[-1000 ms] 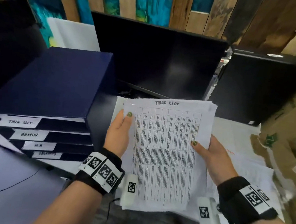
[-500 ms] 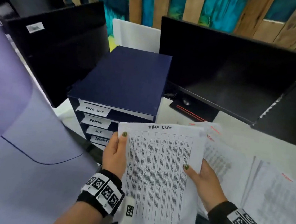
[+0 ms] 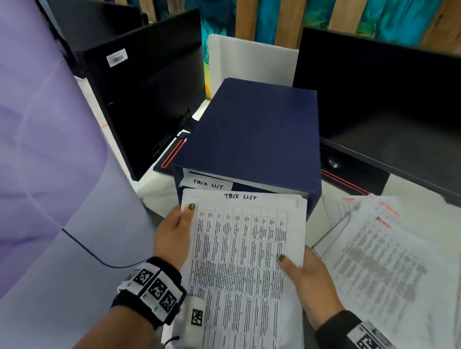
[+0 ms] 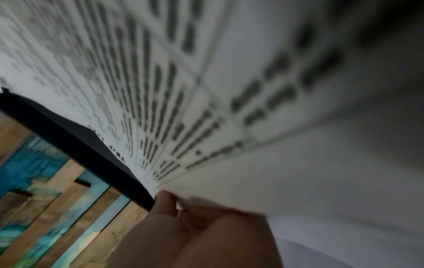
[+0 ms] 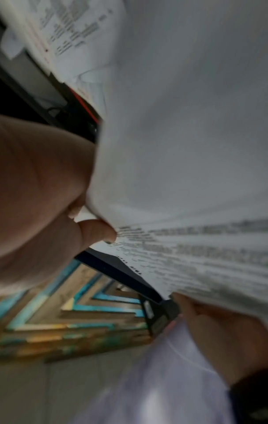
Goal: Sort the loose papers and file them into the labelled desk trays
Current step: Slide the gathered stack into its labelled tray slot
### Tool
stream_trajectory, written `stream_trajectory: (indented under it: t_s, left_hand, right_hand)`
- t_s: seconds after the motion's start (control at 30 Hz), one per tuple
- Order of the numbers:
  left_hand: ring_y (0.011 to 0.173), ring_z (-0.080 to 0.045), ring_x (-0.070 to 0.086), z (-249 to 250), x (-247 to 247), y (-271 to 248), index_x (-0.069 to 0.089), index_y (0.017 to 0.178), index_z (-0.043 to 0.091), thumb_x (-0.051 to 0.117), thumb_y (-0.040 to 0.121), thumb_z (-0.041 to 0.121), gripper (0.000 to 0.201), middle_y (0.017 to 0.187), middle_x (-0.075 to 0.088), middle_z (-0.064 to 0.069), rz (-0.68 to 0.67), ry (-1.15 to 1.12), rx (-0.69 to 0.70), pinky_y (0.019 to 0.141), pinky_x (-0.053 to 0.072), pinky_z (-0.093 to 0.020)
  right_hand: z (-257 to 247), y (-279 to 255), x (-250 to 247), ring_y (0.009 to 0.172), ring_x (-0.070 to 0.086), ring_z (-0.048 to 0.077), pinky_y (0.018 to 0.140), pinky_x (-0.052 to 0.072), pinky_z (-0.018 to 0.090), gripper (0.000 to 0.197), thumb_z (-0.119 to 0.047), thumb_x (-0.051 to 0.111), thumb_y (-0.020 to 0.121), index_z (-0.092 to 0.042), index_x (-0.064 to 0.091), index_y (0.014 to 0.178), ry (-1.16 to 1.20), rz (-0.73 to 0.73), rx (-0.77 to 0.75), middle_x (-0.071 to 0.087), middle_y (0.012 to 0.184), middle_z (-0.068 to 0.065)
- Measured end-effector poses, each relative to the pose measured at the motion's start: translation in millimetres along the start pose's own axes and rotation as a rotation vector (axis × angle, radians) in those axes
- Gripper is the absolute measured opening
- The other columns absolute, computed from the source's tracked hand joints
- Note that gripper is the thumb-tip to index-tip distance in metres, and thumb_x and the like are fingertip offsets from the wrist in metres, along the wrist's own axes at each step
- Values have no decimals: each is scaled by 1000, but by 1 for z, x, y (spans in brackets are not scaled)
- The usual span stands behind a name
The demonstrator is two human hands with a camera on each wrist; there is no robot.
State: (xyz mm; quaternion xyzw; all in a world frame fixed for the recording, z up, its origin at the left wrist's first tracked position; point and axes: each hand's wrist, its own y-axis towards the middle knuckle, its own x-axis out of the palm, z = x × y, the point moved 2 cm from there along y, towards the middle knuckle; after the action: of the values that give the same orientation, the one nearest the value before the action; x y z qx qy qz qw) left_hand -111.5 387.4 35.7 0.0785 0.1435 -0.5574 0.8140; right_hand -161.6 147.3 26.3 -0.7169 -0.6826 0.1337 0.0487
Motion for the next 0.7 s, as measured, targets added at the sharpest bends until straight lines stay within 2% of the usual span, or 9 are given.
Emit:
stream_trajectory:
  t_s: [0.07,0.13,0.2,0.27,0.37,0.43,0.53,0.63,0.7]
  left_hand:
    - [82,-4,59,4,-7,13,64,88,24,44,97,39,27,85,67,12,-76,-13,-32,71,43,-23]
    - [85,-11,66,1,-13,22,67,89,21,48,95,38,26,87,72,6,-212,-36,-107,77,49,-27]
    - [92,-19,69,-9,-19,26,70,95,20,53,94,34,22,93,74,2,-354,-28,-171,88,52,-39]
    - [99,-21,68,-21,-25,24,68,107,20,57,92,31,22,101,73,1,-472,-46,-228,92,50,-41]
    - [103,-23,67,-40,-35,14,64,117,14,69,80,40,46,110,71,-5,-627,-167,-331,91,51,-41]
    - [104,-25,66,-50,-40,8,64,116,10,71,78,42,50,111,70,-9,-626,-268,-385,88,53,-38]
    - [102,-27,67,-53,-42,11,63,117,8,73,72,44,58,111,69,-12,-556,-297,-351,85,55,-39]
    - [102,-25,67,-39,-38,23,64,114,15,63,85,36,37,109,71,-7,-499,-240,-274,94,49,-48]
    - [100,-23,67,-25,-33,32,66,109,20,54,92,29,22,106,72,-2,-473,-199,-232,95,49,-49]
  right_hand:
    - [-10,7,5,105,63,6,98,48,37,27,-20,58,91,-32,60,115,56,16,7,69,112,-12]
    - [-20,14,8,109,63,16,100,45,47,30,-21,59,90,-24,61,120,121,32,30,68,115,-6]
    - [-29,20,9,109,63,19,102,44,48,29,-19,59,90,-18,61,119,182,70,48,69,114,-2]
    - [-38,28,9,107,63,18,103,42,46,27,-18,61,89,-15,63,116,219,118,56,70,111,-1]
    - [-52,39,11,105,64,19,103,43,44,22,-18,60,90,-13,64,112,253,149,61,71,108,1]
    - [-59,43,13,104,65,20,101,44,44,20,-18,59,91,-13,64,110,283,151,72,71,106,2]
    - [-63,42,13,99,68,25,95,49,46,22,-18,57,92,-11,64,111,340,110,110,72,105,6]
    - [-62,38,4,100,68,26,95,49,47,29,-17,58,90,-9,62,117,373,-6,167,71,108,9]
    - [-60,32,-6,103,67,27,97,47,49,34,-19,59,86,-11,61,119,328,-97,189,70,111,9]
